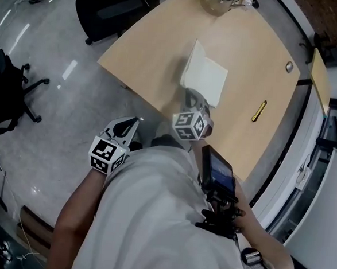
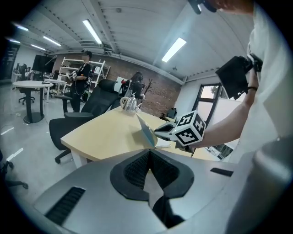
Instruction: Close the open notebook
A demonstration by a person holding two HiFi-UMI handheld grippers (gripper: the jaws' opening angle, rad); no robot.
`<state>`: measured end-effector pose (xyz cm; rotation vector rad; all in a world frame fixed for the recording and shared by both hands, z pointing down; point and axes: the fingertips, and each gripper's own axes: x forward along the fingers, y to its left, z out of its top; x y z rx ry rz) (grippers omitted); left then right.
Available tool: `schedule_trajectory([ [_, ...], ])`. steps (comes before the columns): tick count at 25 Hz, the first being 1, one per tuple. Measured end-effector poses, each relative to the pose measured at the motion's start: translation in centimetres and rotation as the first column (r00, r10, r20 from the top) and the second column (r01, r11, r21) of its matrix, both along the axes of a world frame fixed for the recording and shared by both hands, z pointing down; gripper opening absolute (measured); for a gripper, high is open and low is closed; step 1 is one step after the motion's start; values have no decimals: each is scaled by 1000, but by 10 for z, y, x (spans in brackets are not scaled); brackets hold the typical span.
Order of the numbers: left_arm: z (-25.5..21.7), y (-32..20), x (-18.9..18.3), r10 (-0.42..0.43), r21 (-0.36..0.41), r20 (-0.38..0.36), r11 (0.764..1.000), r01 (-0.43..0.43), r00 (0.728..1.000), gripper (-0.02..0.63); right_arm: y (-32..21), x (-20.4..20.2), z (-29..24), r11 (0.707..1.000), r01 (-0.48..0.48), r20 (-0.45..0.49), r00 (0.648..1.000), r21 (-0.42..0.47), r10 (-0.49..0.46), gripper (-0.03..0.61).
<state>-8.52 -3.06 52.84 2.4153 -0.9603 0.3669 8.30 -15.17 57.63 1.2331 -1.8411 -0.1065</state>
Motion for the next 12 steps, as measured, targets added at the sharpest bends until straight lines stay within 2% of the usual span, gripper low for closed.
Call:
schedule_trajectory([
  [12,-11,-14,31,102,20,28,995,-102,994,5,9,32,-10,994,-103,111,989,29,99,15],
])
